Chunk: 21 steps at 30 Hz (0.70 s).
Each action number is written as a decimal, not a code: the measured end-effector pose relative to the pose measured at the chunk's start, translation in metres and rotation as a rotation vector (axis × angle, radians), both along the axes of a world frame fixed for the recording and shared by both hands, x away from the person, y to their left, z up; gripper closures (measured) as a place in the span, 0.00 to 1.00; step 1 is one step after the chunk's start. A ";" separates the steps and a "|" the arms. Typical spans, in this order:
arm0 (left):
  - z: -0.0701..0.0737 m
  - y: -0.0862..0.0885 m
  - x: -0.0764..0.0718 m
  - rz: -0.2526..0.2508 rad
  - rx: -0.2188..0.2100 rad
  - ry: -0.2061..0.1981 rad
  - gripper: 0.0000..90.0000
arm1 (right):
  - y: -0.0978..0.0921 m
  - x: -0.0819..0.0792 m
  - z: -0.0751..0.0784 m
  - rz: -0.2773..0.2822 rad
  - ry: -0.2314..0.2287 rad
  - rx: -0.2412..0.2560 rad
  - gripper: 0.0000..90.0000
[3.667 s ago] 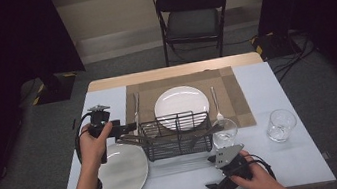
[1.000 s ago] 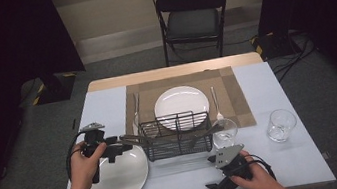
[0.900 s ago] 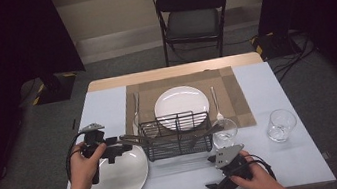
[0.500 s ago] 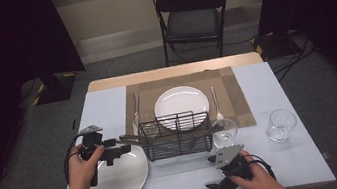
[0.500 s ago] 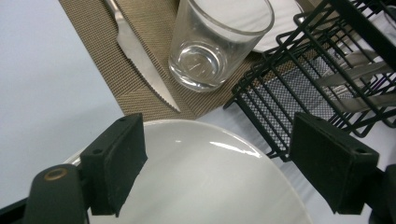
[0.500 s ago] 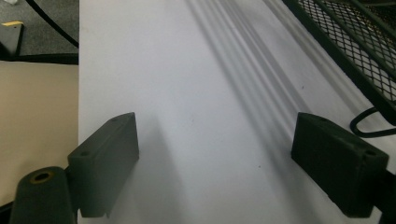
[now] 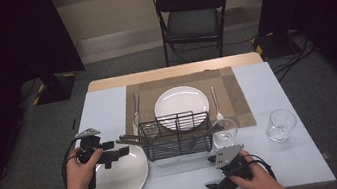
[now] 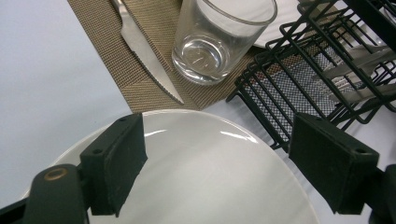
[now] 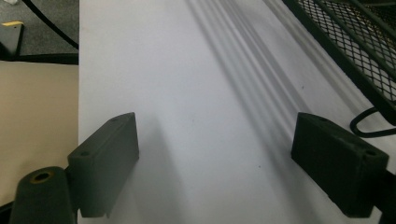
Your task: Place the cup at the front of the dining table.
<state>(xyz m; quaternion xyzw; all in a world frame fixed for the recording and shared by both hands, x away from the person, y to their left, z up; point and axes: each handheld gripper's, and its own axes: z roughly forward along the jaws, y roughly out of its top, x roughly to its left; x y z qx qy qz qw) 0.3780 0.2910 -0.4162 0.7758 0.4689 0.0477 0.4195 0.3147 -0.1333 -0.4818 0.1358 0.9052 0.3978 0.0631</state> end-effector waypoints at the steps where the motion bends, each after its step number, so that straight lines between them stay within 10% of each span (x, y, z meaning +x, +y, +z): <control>1: -0.001 0.000 0.000 -0.001 -0.002 0.000 0.21 | 0.000 0.000 0.000 0.000 0.000 0.000 0.15; 21: -0.011 0.005 -0.012 -0.011 0.007 -0.008 0.21 | 0.000 0.000 0.000 0.001 -0.002 0.000 0.15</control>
